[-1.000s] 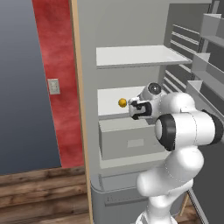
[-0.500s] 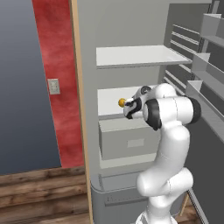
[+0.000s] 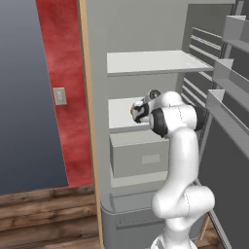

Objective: Place the mayonnaise and mayonnaise from the counter to the top shelf of the fridge. If the existing items in the fridge are on the top shelf, move them to other shelves.

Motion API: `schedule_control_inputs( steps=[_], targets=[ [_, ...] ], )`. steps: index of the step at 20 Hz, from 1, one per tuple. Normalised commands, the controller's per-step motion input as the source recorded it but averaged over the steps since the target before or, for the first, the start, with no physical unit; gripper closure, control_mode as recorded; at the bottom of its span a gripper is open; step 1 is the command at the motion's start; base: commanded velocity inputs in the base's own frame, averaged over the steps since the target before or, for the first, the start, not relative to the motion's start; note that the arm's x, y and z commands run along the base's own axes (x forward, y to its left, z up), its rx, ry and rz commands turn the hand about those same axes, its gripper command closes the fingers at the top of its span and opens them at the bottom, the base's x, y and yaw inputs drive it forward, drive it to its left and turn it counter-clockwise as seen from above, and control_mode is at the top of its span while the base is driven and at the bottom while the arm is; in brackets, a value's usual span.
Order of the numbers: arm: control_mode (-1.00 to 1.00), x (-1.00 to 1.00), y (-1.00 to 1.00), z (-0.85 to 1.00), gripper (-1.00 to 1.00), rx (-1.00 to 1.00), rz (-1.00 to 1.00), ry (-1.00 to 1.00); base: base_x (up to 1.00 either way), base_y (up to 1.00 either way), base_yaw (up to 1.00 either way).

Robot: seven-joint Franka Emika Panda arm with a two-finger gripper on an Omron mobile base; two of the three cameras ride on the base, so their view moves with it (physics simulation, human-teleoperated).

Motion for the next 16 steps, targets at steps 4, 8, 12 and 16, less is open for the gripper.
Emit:
schedule_control_inputs(
  steps=[4, 8, 12, 16],
  targets=[
    [-1.0, 0.19, 0.0, 0.13, -1.0, 0.01, 0.0, 0.0, 0.0, 0.0, 0.0],
    [-1.0, -0.48, -0.04, 0.22, -1.0, 0.02, 0.0, 0.0, 0.0, 0.0, 0.0],
    [-1.0, -1.0, -0.07, 0.04, -1.0, 0.0, 0.0, -0.08, 0.0, 0.0, 0.0],
    [-1.0, -1.0, -0.01, 0.54, -1.0, 0.01, 0.0, -0.16, 0.0, 0.0, 0.0]
  ],
)
